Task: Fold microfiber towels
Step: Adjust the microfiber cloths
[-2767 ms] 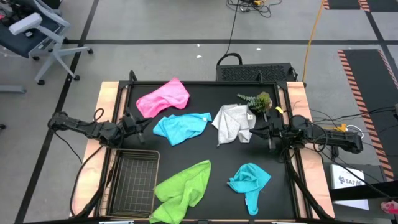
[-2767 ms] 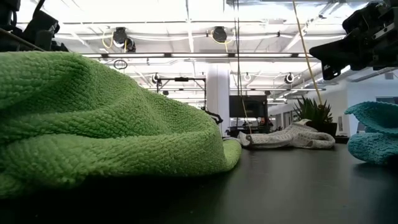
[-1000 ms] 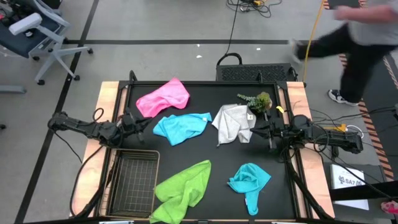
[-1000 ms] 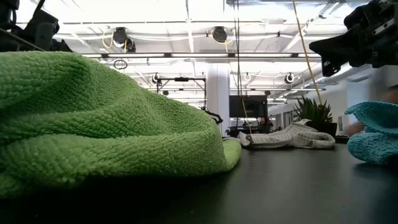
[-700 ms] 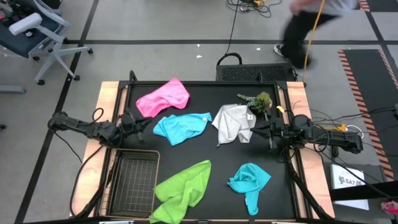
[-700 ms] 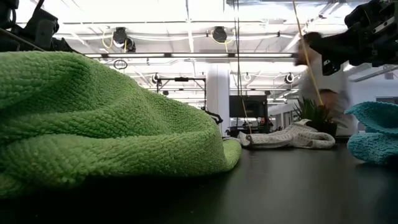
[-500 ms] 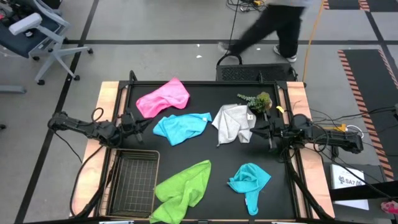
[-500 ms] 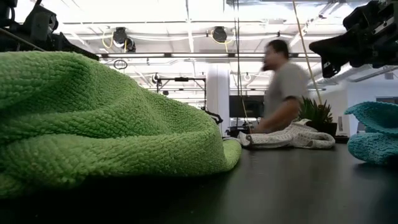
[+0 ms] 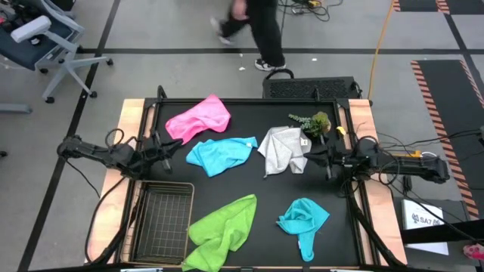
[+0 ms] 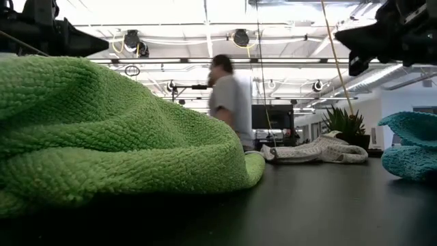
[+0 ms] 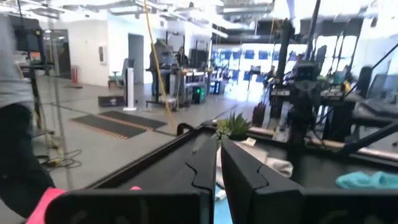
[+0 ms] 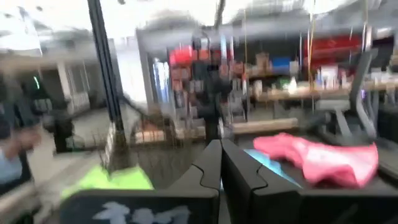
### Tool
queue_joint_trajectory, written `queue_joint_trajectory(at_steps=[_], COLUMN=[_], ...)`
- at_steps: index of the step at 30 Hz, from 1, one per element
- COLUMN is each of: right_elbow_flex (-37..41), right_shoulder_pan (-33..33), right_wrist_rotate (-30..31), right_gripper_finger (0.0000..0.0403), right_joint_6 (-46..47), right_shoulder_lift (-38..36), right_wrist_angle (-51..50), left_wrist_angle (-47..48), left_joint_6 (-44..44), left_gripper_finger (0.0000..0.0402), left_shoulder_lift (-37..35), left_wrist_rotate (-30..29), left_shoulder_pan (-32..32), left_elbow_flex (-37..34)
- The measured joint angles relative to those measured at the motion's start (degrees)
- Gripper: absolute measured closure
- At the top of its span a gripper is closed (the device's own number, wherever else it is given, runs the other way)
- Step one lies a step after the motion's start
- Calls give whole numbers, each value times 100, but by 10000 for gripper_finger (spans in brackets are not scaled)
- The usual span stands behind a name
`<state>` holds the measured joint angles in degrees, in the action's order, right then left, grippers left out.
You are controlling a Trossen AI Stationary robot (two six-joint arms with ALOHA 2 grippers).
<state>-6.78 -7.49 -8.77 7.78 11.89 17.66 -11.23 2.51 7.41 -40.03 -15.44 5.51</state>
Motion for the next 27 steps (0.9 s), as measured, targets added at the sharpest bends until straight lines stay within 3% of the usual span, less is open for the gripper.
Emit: queue_joint_trajectory(at_steps=[3,8,11,15,19,27], right_elbow_flex=[-912,-2671,-3698,-4730,-5154,-4782], right_shoulder_pan=[0,0,0,-4,-2,9], right_wrist_rotate=[320,1074,1795,2199,2222,2231], right_gripper_finger=[403,403,403,403,403,403], right_joint_6=[-294,-847,-913,-700,-326,912], right_shoulder_lift=[547,2145,3191,4482,5333,6305], right_wrist_angle=[-643,-2421,-3708,-5125,-5734,-6103], left_wrist_angle=[553,2024,3103,4357,5158,5767], left_joint_6=[21,-60,-468,-1387,-2471,-3627], left_gripper_finger=[376,376,376,376,376,376], left_shoulder_lift=[466,1768,2601,3516,4127,5005], left_wrist_rotate=[-165,-554,-782,-835,-825,-747], left_shoulder_pan=[0,2,23,193,516,1190], left_elbow_flex=[636,2135,2958,3686,3887,3884])
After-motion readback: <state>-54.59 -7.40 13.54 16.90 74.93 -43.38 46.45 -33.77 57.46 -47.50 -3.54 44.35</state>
